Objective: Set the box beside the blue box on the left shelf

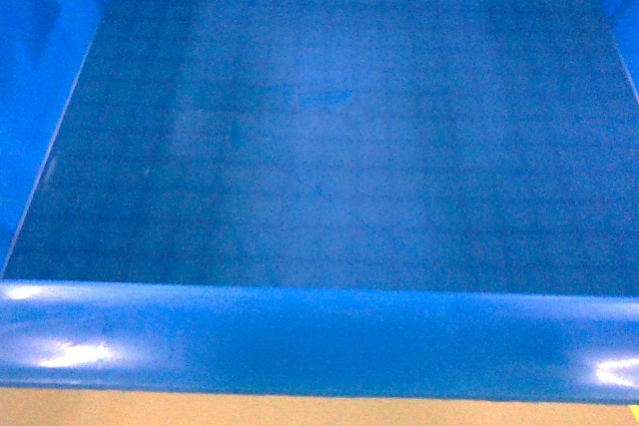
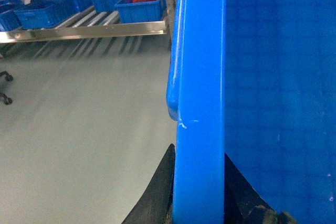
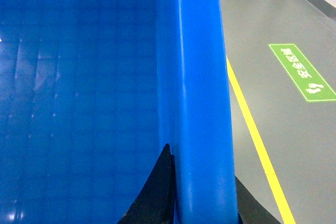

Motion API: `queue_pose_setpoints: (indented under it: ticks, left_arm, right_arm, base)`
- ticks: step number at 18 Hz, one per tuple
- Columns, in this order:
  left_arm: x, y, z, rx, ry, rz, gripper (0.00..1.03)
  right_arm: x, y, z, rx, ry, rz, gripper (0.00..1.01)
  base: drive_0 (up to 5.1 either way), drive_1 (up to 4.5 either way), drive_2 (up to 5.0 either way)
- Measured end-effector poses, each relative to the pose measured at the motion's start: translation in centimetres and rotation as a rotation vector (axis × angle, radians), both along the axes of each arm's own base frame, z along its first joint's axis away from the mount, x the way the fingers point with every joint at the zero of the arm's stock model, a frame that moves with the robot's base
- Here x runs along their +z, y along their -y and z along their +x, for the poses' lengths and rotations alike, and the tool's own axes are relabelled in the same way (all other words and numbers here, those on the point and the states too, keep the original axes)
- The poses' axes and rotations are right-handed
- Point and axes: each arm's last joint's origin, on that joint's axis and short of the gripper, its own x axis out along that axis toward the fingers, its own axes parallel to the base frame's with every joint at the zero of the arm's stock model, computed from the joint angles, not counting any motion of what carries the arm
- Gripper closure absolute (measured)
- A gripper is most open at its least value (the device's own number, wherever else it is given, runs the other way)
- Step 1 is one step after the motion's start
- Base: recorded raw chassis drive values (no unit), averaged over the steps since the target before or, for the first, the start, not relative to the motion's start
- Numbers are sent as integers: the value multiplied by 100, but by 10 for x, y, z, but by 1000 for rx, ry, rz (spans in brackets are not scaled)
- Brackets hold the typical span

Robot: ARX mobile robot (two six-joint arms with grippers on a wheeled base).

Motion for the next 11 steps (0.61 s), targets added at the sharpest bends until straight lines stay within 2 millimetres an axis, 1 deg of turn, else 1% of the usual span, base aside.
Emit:
queue_pose_setpoints:
  ticks: [11]
  left_arm:
    - [0,0,0,0,1,-2,91]
  right_arm:
    - [0,0,0,0,2,1,90]
  base:
    - [6,420,-409]
